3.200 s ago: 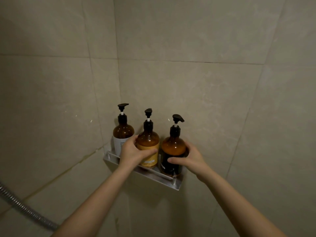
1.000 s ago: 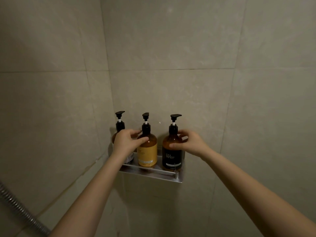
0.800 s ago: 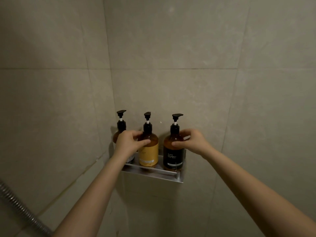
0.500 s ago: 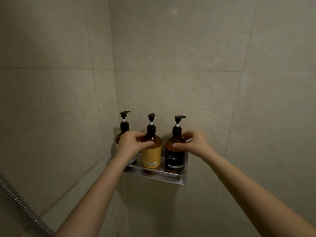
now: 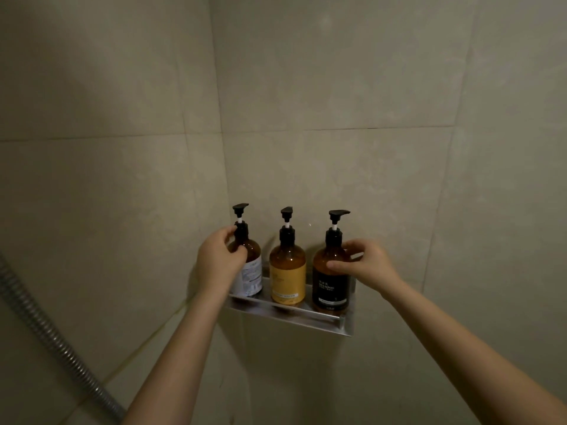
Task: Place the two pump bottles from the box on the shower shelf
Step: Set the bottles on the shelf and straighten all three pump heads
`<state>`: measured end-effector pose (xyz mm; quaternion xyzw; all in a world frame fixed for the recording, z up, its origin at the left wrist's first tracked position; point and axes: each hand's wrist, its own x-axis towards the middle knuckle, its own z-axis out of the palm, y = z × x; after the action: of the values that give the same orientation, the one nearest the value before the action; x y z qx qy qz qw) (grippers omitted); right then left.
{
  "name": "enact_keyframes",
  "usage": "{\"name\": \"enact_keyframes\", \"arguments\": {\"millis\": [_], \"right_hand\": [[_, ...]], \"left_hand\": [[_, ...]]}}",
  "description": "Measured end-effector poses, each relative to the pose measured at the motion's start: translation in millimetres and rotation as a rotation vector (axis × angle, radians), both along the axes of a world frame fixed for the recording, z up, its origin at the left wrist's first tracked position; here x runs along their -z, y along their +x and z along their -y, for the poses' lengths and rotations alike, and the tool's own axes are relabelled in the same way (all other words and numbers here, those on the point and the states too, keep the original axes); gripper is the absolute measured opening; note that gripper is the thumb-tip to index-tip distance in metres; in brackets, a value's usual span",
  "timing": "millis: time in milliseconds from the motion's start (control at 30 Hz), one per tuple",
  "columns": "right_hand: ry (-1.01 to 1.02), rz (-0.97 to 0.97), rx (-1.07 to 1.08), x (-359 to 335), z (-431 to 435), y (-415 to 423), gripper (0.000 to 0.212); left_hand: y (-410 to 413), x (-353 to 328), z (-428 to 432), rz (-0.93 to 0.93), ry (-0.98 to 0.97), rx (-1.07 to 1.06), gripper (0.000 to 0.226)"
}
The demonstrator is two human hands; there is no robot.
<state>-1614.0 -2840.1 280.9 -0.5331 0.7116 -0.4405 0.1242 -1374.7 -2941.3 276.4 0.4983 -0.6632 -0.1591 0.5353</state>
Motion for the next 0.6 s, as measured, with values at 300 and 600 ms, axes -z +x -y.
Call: {"name": "enact_keyframes", "arguments": {"millis": [300,600], "right_hand": [[-0.017,0.013,-0.014,3,2,-3,0.065],[-0.029,0.004,-0.012,6,2,-4,0.065]], "left_hand": [[8,15,31,-0.007,0.260,0.131,0.097],[-11,21,11,0.287,-0.076,-0.090,0.047]]}}
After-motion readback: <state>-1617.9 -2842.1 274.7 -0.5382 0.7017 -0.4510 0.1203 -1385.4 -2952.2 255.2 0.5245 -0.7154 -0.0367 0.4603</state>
